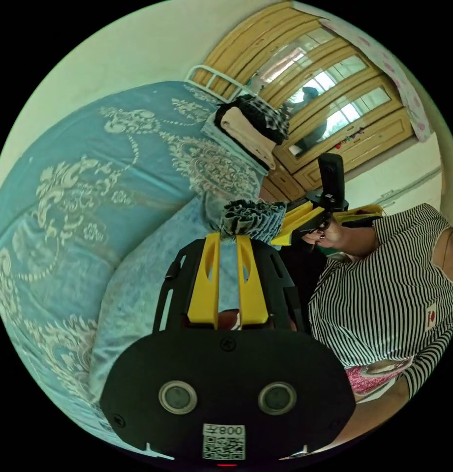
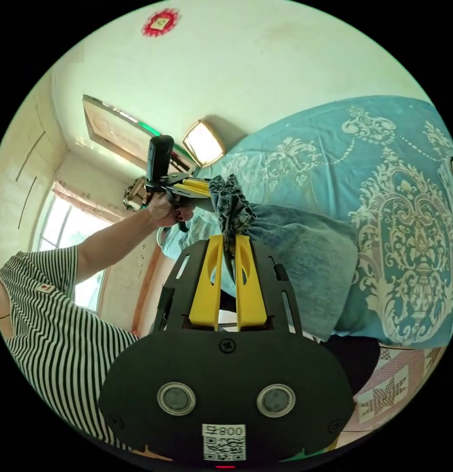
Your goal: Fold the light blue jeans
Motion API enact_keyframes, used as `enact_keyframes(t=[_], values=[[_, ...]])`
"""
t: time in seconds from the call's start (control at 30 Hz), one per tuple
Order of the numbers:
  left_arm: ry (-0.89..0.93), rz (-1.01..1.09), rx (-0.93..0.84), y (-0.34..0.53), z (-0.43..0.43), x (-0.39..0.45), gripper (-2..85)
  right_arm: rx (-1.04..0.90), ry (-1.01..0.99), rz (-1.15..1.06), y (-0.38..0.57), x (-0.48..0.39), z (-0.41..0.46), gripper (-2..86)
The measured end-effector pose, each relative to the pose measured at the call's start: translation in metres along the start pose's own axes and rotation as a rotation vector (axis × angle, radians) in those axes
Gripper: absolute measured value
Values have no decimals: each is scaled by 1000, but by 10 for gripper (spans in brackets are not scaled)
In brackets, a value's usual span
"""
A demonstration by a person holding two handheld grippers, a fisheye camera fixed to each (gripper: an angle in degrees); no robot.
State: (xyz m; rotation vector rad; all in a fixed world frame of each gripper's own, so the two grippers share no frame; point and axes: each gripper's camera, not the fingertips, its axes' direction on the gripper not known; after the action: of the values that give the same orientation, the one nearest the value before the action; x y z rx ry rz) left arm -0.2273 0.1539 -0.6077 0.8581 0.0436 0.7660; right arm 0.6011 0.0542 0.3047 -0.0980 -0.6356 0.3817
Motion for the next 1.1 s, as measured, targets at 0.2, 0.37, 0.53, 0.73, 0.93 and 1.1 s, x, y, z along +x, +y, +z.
enact_keyframes(t=[0.2, 0.37, 0.53, 0.73, 0.93, 1.1], values=[[25, -247, 19, 87, 3, -55, 40, -171, 97, 2, -17, -15, 79, 47], [109, -276, 129, 122, 13, -52, 27, -344, 185, -17, -23, -22, 141, 56], [98, -226, 117, 121, 41, -34, 15, -396, 218, -43, -34, -32, 166, 63], [-94, -267, -68, 135, 74, -29, 2, -418, 144, -50, -46, -40, 171, 60], [-214, -277, -51, 148, 77, -9, 0, -384, 109, -43, -52, -43, 150, 12], [-322, -270, -120, 151, 95, 10, 0, -424, 220, 6, -58, -23, 159, 3]])
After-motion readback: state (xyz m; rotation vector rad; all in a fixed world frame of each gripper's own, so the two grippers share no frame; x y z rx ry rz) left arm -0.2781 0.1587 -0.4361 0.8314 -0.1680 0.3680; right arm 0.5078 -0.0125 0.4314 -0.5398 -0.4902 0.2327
